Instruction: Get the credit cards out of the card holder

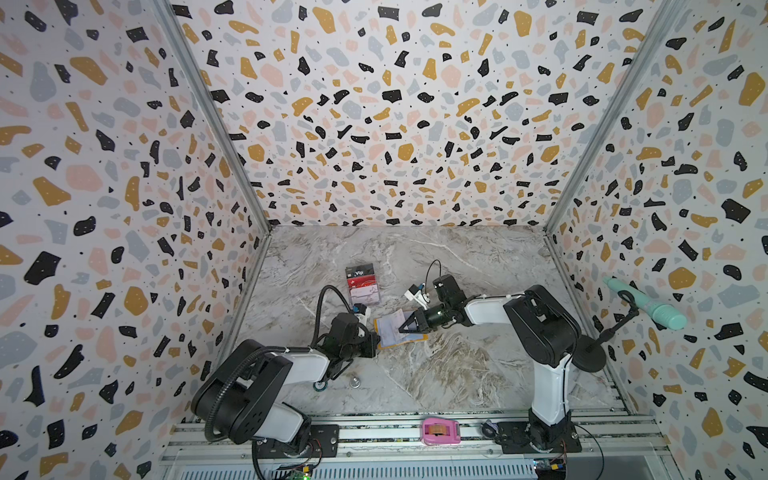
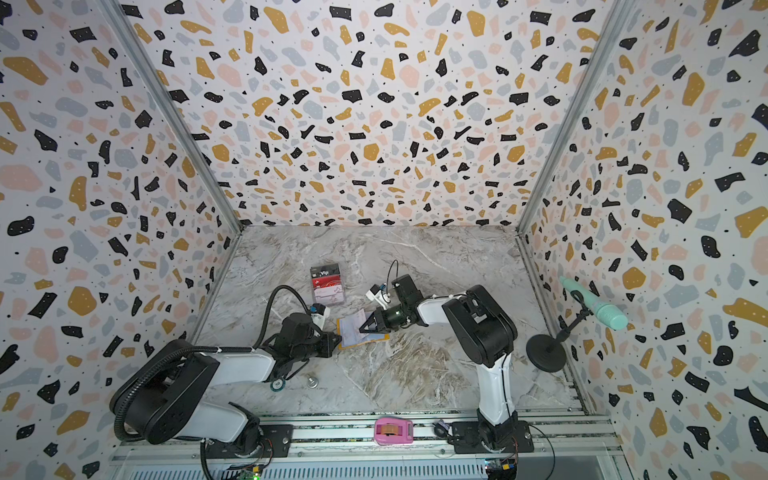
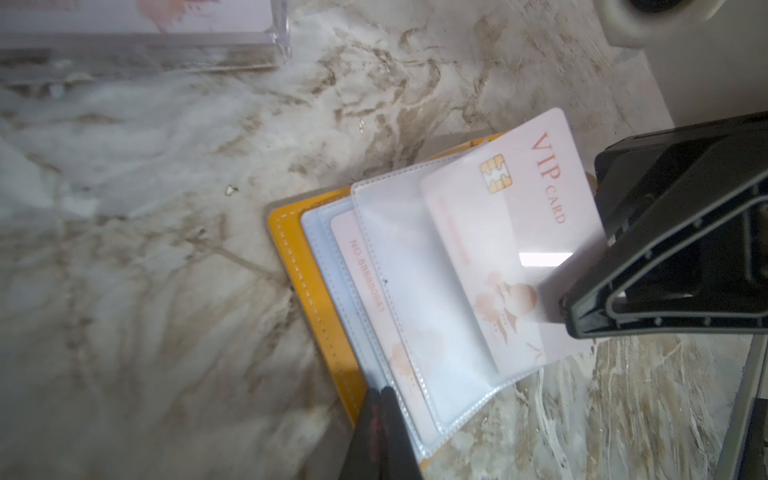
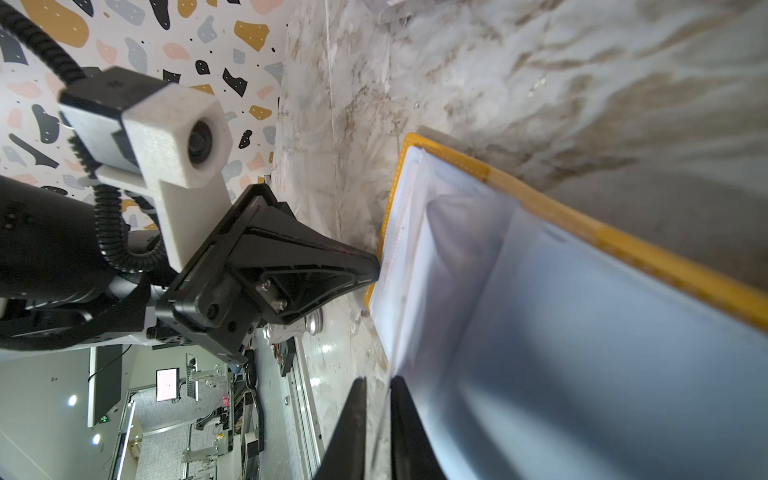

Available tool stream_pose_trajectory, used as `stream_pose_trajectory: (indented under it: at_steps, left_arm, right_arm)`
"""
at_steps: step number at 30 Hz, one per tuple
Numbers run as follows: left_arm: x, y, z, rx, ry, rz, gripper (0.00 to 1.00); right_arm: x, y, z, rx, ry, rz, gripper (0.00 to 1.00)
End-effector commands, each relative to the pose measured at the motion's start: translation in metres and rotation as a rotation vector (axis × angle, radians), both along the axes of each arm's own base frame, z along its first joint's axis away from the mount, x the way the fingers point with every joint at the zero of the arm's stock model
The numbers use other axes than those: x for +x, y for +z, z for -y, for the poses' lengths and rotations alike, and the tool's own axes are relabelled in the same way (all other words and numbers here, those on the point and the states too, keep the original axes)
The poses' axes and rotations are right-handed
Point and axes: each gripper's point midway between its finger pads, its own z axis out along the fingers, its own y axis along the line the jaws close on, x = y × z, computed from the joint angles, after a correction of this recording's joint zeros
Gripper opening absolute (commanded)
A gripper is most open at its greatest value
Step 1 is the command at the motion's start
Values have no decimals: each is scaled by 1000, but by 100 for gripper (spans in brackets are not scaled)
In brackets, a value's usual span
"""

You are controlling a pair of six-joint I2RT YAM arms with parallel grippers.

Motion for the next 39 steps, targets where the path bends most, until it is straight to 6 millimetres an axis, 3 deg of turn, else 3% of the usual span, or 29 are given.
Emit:
stream_pose_trajectory:
  at_steps: [1, 8, 17, 19, 21, 24, 39]
  left_arm:
    - [-29, -35, -16, 117, -13, -132, 0]
    - [-23, -24, -12, 113, -23, -84, 0]
    - [-10, 20, -1, 48, -41, 56, 1]
    - [-8, 32, 2, 22, -49, 86, 6]
    - [-6, 44, 6, 0, -61, 115, 19]
    - [-3, 62, 11, -15, -81, 154, 29]
    - [-9, 164, 52, -209, -317, 288, 57]
  right_arm:
    - [5, 25, 3, 37, -16, 57, 12]
    - [12, 20, 16, -14, -60, 60, 7]
    - [18, 20, 39, -148, -85, 162, 5]
    - [16, 27, 41, -149, -57, 207, 3]
    - [14, 33, 42, -147, -31, 243, 3]
    - [11, 49, 43, -127, 10, 303, 3]
    - [-52, 130, 44, 170, 258, 462, 2]
